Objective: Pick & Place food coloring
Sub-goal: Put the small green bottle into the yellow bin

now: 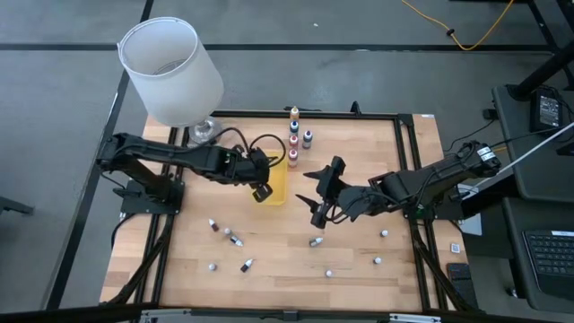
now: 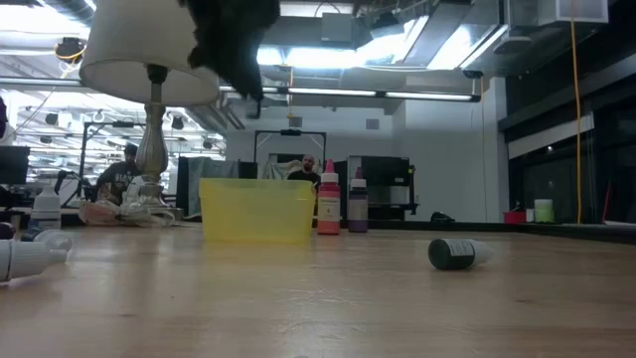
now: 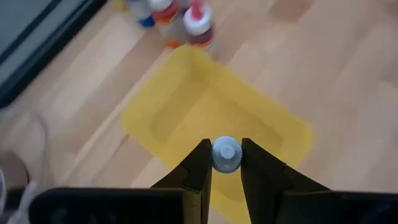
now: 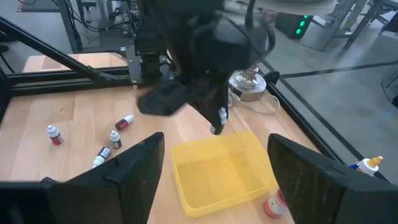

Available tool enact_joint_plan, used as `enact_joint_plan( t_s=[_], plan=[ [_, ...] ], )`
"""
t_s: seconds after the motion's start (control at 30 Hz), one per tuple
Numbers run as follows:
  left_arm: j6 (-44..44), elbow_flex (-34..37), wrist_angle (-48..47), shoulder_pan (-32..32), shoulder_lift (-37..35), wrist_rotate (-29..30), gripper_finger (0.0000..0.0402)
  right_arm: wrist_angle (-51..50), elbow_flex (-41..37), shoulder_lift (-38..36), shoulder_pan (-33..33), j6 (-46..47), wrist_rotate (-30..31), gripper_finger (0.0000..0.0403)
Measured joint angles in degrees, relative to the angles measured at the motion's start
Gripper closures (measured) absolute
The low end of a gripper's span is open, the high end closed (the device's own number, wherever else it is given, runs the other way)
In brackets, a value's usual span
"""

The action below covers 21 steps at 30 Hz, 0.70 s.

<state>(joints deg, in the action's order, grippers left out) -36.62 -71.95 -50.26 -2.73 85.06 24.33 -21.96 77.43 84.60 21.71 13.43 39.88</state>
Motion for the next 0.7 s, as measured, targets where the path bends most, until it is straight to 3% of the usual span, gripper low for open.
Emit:
enact_joint_plan(
  t_s=[0.43, 0.7],
  plan=[
    [-8.07, 10.32, 10.61, 8.25, 0.00, -1.18, 0.0341, -0.07, 0.00, 0.04, 0.00, -0.30, 0.00, 0.0116],
    [-7.22, 12.40, 17.04, 10.96, 1.41, -0.60, 0.0341, -0.15, 0.00, 0.04, 0.00, -0.46, -0.02, 0.0116]
  ],
)
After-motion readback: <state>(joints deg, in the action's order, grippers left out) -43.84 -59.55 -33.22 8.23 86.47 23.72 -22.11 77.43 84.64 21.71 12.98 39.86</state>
